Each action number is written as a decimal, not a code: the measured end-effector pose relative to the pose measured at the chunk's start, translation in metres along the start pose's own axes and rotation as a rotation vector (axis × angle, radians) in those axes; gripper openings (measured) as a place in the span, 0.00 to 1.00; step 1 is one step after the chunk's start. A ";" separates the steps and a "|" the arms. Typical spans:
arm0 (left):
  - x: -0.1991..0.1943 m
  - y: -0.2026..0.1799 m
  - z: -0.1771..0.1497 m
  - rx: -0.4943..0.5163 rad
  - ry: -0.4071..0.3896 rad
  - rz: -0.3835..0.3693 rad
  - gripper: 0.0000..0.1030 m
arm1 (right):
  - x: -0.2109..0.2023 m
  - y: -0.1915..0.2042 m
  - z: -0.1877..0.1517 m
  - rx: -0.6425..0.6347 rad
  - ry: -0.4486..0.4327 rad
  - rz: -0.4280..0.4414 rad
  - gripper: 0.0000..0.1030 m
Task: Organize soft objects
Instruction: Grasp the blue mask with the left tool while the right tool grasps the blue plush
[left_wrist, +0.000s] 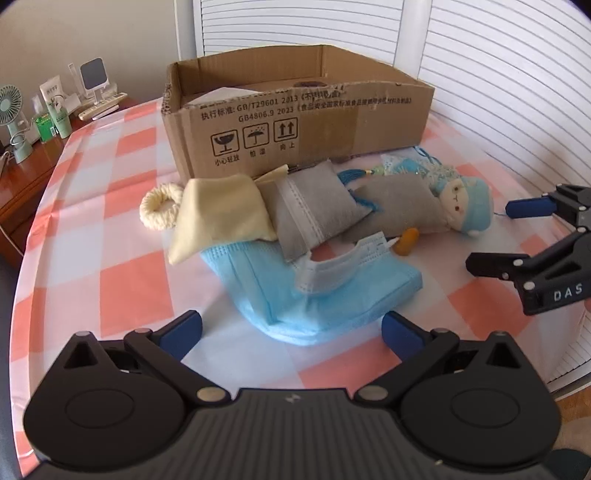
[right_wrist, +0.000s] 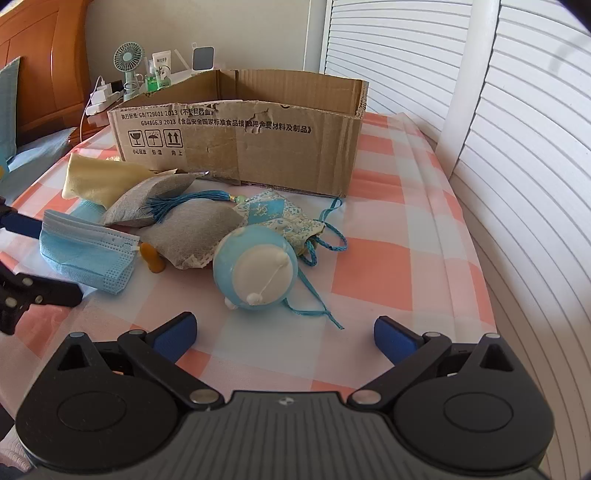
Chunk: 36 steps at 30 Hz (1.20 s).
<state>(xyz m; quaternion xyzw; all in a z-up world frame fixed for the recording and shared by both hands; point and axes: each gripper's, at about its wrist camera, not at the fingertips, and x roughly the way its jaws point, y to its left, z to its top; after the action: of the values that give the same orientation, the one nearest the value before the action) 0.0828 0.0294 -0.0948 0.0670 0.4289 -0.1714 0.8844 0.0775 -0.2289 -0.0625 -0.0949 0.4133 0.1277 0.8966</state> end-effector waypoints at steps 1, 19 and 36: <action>0.001 0.000 0.001 0.001 -0.005 -0.001 0.99 | 0.000 0.000 0.000 -0.001 -0.001 0.001 1.00; -0.003 -0.002 0.017 0.051 -0.033 -0.011 0.97 | 0.001 0.001 -0.001 -0.015 -0.028 0.015 1.00; -0.006 -0.001 0.017 -0.008 -0.038 -0.069 0.38 | -0.001 0.002 -0.001 -0.029 -0.035 0.022 0.98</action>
<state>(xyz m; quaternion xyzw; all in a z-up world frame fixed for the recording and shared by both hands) 0.0916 0.0256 -0.0802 0.0454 0.4146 -0.2012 0.8863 0.0759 -0.2272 -0.0622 -0.1012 0.3968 0.1452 0.9007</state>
